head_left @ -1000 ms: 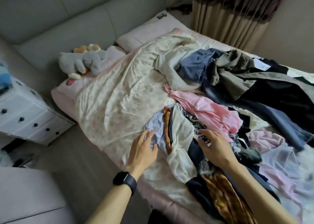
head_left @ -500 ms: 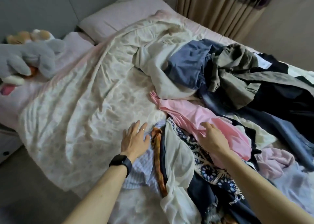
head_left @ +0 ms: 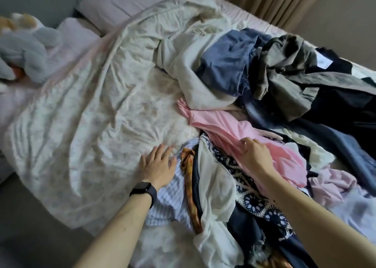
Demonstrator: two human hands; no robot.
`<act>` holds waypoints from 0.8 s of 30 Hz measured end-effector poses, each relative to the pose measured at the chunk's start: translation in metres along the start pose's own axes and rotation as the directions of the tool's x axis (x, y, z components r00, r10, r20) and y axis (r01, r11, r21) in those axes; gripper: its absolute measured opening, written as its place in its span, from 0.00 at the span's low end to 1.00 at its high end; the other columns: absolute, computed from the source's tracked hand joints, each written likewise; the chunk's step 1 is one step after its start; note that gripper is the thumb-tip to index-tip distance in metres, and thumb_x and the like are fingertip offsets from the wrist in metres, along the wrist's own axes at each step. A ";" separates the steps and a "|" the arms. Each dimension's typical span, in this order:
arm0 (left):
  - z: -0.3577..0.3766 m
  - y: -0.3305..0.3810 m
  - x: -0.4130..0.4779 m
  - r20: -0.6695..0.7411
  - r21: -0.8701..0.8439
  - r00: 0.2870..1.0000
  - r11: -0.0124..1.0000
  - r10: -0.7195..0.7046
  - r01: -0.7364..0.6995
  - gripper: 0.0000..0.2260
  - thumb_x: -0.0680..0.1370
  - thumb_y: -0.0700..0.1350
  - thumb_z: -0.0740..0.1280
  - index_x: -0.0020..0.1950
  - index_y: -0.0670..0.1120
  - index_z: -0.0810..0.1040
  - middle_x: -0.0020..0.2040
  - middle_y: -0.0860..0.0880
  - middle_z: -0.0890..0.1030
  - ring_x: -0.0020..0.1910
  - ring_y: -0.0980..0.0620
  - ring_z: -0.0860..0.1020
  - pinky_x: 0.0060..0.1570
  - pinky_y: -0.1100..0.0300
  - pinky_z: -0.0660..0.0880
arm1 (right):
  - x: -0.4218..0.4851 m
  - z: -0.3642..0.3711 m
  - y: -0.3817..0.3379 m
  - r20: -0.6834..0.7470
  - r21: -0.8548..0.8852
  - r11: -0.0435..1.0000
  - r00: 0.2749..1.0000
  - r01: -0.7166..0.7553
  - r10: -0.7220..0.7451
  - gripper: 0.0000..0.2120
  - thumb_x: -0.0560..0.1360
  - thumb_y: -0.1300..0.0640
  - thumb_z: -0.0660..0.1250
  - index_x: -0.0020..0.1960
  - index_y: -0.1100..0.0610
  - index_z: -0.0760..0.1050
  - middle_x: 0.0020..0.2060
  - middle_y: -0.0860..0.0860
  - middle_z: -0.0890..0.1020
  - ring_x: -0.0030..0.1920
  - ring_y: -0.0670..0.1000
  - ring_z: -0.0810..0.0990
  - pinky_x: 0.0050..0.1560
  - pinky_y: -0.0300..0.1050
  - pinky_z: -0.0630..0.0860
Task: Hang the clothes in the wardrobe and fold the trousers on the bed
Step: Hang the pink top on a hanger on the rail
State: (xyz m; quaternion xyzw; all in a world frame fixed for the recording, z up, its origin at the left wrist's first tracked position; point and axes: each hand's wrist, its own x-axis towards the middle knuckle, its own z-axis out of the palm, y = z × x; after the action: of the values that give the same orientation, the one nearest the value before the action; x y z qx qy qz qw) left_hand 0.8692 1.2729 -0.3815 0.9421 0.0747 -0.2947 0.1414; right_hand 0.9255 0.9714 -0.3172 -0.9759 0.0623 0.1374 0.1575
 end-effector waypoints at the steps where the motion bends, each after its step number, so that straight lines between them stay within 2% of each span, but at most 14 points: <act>1: -0.007 0.003 -0.004 0.038 -0.028 0.999 1.000 0.002 -0.001 0.26 0.84 0.59 0.46 0.83 0.55 0.52 0.83 0.54 0.48 0.81 0.52 0.46 0.78 0.42 0.44 | -0.009 -0.012 -0.004 -0.034 0.060 0.998 0.999 0.025 -0.023 0.30 0.75 0.36 0.54 0.57 0.57 0.80 0.47 0.57 0.81 0.40 0.57 0.76 0.41 0.46 0.68; 3: -0.022 0.012 -0.014 0.085 -0.132 0.996 0.991 0.009 0.002 0.26 0.85 0.57 0.49 0.83 0.51 0.53 0.82 0.48 0.55 0.80 0.47 0.52 0.78 0.47 0.52 | -0.025 -0.037 -0.008 -0.129 0.152 0.983 0.988 0.103 -0.083 0.36 0.72 0.32 0.49 0.55 0.58 0.81 0.46 0.54 0.79 0.42 0.57 0.76 0.43 0.47 0.68; 4: -0.031 0.019 -0.023 0.078 -0.177 0.997 0.984 0.010 0.004 0.26 0.85 0.56 0.51 0.82 0.49 0.54 0.81 0.46 0.58 0.79 0.45 0.56 0.76 0.48 0.57 | -0.035 -0.053 -0.009 -0.182 0.177 0.974 0.977 0.139 -0.106 0.32 0.74 0.34 0.50 0.54 0.58 0.81 0.45 0.53 0.78 0.43 0.56 0.75 0.43 0.47 0.68; 6: -0.051 0.037 -0.046 0.010 -0.207 0.999 0.978 0.032 -0.029 0.27 0.85 0.56 0.53 0.82 0.48 0.57 0.79 0.46 0.62 0.77 0.44 0.62 0.73 0.48 0.63 | -0.056 -0.082 -0.009 -0.262 0.196 0.963 0.956 0.185 -0.130 0.18 0.82 0.46 0.59 0.55 0.58 0.80 0.46 0.54 0.79 0.44 0.57 0.77 0.44 0.45 0.67; 8: -0.068 0.055 -0.067 -0.067 -0.214 0.995 0.973 0.078 -0.091 0.28 0.83 0.58 0.56 0.81 0.50 0.57 0.78 0.47 0.63 0.76 0.45 0.63 0.72 0.49 0.65 | -0.075 -0.105 -0.008 -0.327 0.220 0.946 0.932 0.237 -0.158 0.11 0.83 0.55 0.61 0.56 0.58 0.81 0.48 0.55 0.81 0.45 0.56 0.78 0.44 0.43 0.66; 13: -0.110 0.127 -0.156 -0.308 -0.265 0.925 0.914 0.221 -0.307 0.31 0.78 0.62 0.63 0.79 0.59 0.57 0.76 0.54 0.64 0.73 0.49 0.66 0.66 0.55 0.67 | -0.145 -0.187 -0.009 -0.492 0.272 0.842 0.820 0.466 -0.294 0.09 0.82 0.58 0.65 0.56 0.59 0.82 0.46 0.54 0.81 0.40 0.51 0.77 0.42 0.44 0.73; 17: -0.116 0.167 -0.238 -0.424 -0.266 0.878 0.897 0.221 -0.353 0.40 0.73 0.68 0.68 0.80 0.54 0.59 0.76 0.54 0.65 0.73 0.52 0.67 0.68 0.54 0.68 | -0.202 -0.241 -0.011 -0.538 0.278 0.753 0.746 0.596 -0.392 0.07 0.81 0.60 0.67 0.55 0.58 0.82 0.47 0.51 0.82 0.40 0.46 0.76 0.44 0.36 0.69; 19: -0.113 0.179 -0.280 -0.469 -0.277 0.850 0.874 0.240 -0.399 0.36 0.72 0.66 0.70 0.77 0.56 0.66 0.72 0.56 0.71 0.71 0.55 0.68 0.69 0.56 0.68 | -0.227 -0.262 -0.016 -0.547 0.303 0.696 0.717 0.651 -0.433 0.06 0.80 0.60 0.67 0.53 0.57 0.83 0.45 0.51 0.82 0.37 0.43 0.75 0.42 0.32 0.68; 21: -0.104 0.187 -0.329 -0.564 -0.349 0.792 0.802 0.233 -0.484 0.25 0.73 0.65 0.70 0.68 0.63 0.72 0.63 0.63 0.77 0.66 0.60 0.73 0.64 0.60 0.72 | -0.257 -0.283 -0.020 -0.560 0.324 0.628 0.678 0.707 -0.476 0.05 0.80 0.60 0.68 0.52 0.56 0.82 0.43 0.49 0.81 0.37 0.40 0.75 0.41 0.26 0.67; 22: -0.098 0.187 -0.350 -0.619 -0.394 0.764 0.767 0.185 -0.506 0.20 0.72 0.66 0.70 0.63 0.67 0.72 0.59 0.66 0.77 0.62 0.64 0.74 0.59 0.66 0.72 | -0.268 -0.291 -0.023 -0.556 0.337 0.602 0.669 0.724 -0.494 0.05 0.80 0.59 0.68 0.52 0.56 0.82 0.43 0.49 0.81 0.38 0.39 0.76 0.41 0.26 0.67; 24: -0.084 0.184 -0.391 -0.713 -0.493 0.701 0.706 0.008 -0.508 0.21 0.70 0.70 0.70 0.60 0.72 0.69 0.58 0.70 0.74 0.59 0.69 0.74 0.53 0.74 0.69 | -0.292 -0.303 -0.030 -0.542 0.371 0.545 0.652 0.752 -0.530 0.06 0.80 0.58 0.67 0.53 0.55 0.82 0.45 0.47 0.82 0.40 0.41 0.78 0.41 0.30 0.71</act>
State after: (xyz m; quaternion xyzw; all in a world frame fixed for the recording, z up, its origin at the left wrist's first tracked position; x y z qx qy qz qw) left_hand 0.6368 1.1019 -0.0493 0.8694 0.0752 0.1315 0.4703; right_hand 0.7269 0.9242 0.0523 -0.8404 -0.2402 -0.1415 0.4648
